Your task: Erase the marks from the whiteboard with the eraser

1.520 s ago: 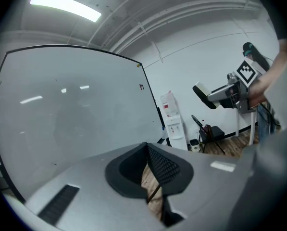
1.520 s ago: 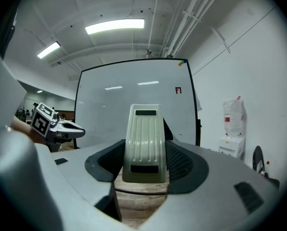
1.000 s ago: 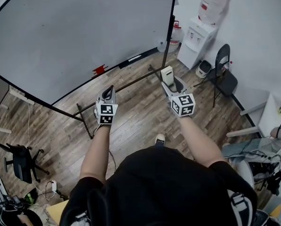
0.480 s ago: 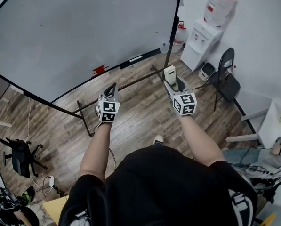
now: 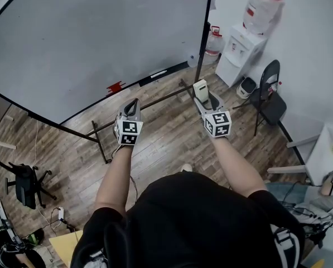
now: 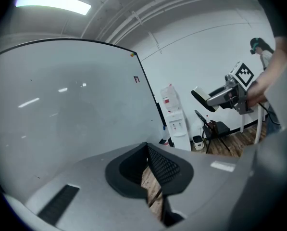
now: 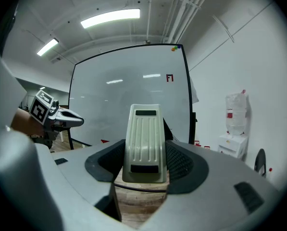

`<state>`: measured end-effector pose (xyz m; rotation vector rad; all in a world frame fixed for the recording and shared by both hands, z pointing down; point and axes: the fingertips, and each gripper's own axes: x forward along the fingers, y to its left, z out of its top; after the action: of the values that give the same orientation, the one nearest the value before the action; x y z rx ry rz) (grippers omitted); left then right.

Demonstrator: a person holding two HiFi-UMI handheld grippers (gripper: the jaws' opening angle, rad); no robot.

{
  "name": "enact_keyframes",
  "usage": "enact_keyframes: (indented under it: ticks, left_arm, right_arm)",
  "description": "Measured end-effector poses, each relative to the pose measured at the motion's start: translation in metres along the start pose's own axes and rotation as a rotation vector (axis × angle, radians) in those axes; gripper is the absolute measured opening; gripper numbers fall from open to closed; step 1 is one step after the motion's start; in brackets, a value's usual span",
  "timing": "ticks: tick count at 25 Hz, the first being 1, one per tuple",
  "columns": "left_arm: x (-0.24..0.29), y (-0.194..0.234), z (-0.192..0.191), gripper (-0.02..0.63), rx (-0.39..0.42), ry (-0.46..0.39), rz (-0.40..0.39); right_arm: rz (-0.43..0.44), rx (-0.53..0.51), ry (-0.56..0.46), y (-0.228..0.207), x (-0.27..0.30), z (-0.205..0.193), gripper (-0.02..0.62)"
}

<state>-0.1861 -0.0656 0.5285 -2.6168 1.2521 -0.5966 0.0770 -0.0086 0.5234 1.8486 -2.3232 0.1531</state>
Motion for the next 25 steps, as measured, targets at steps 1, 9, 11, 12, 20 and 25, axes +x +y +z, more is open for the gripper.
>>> enact_keyframes:
  ticks: [1, 9, 11, 12, 20, 25]
  left_arm:
    - [0.003, 0.0, 0.002, 0.011, -0.002, 0.0, 0.003]
    - [0.027, -0.004, 0.018, 0.011, -0.024, -0.012, 0.037]
    - [0.033, -0.006, 0.022, 0.011, -0.027, -0.011, 0.04]
    - [0.035, -0.007, 0.026, 0.011, -0.027, -0.011, 0.042]
    - [0.065, -0.009, 0.033, 0.011, -0.055, -0.014, 0.056]
    - [0.073, -0.012, 0.041, 0.011, -0.049, -0.021, 0.053]
  right_arm:
    - [-0.002, -0.009, -0.002, -0.004, 0.001, 0.0, 0.25]
    - [0.013, -0.041, -0.005, -0.032, 0.012, -0.001, 0.25]
    - [0.015, -0.042, -0.003, -0.041, 0.016, -0.001, 0.25]
    - [0.017, -0.042, -0.003, -0.045, 0.018, 0.0, 0.25]
    - [0.029, -0.043, -0.002, -0.073, 0.036, 0.0, 0.25]
    - [0.037, -0.044, 0.002, -0.079, 0.039, 0.001, 0.25]
